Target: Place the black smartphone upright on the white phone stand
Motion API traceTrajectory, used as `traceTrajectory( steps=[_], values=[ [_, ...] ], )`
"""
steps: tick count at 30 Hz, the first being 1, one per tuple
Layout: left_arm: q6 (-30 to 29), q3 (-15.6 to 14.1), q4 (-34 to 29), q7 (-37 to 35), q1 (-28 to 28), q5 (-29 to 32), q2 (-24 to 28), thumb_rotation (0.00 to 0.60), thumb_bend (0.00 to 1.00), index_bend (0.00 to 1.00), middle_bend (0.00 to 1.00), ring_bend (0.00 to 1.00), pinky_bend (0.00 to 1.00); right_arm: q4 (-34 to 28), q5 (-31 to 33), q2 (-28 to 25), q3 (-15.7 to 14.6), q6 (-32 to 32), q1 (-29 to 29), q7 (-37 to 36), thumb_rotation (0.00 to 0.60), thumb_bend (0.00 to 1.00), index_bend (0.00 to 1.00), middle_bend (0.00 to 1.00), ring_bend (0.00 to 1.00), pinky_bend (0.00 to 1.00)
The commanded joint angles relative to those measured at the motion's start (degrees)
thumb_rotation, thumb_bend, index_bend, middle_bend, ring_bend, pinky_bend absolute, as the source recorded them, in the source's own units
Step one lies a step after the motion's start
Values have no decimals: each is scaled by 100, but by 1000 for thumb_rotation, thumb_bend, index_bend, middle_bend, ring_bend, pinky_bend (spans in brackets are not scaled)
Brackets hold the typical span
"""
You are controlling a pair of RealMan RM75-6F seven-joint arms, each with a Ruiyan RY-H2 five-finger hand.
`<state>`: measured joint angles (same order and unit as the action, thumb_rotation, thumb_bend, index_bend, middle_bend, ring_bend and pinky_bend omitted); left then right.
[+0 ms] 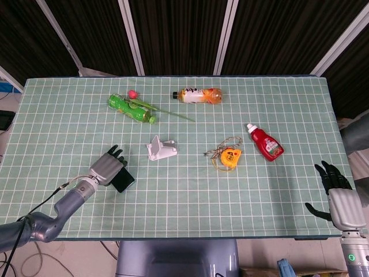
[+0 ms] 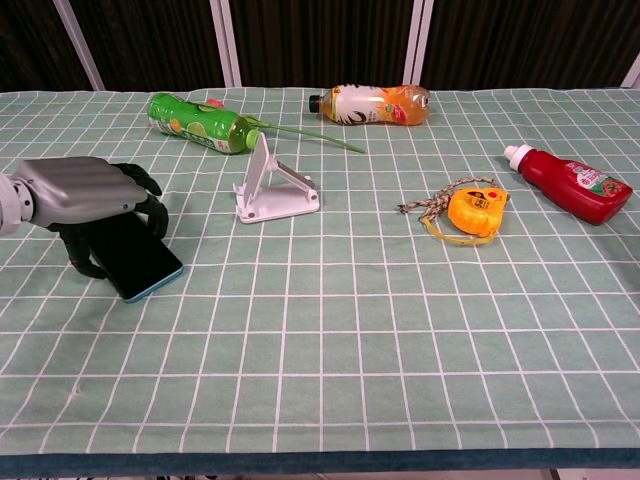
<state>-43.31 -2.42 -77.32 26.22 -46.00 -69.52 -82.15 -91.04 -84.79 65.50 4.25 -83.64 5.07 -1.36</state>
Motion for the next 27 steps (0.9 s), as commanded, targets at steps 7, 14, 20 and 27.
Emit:
traceTrajectory(
  steps=[7,14,20,27],
  values=[
    [-261,119,-39,-298,74,-255,104,600,305,543,570,110,0,2,-10,-4,-3,-1,0,-33,600,271,3,0,0,187],
    [-583,423,-236,-484,168,-79,162,600,305,554,583,112,0,4,-15,-8,-4,-3,0,-45,600,271,3,0,0,187],
    [-1017,837,-477,-603,309,377,37,600,305,564,592,124,0,5,-12,-6,-4,2,1,-44,600,272,3,0,0,187],
    [-1553,1461,-807,-643,408,1225,-297,600,305,557,591,124,0,-4,-10,-13,-4,7,3,-44,600,272,3,0,0,187]
  ],
)
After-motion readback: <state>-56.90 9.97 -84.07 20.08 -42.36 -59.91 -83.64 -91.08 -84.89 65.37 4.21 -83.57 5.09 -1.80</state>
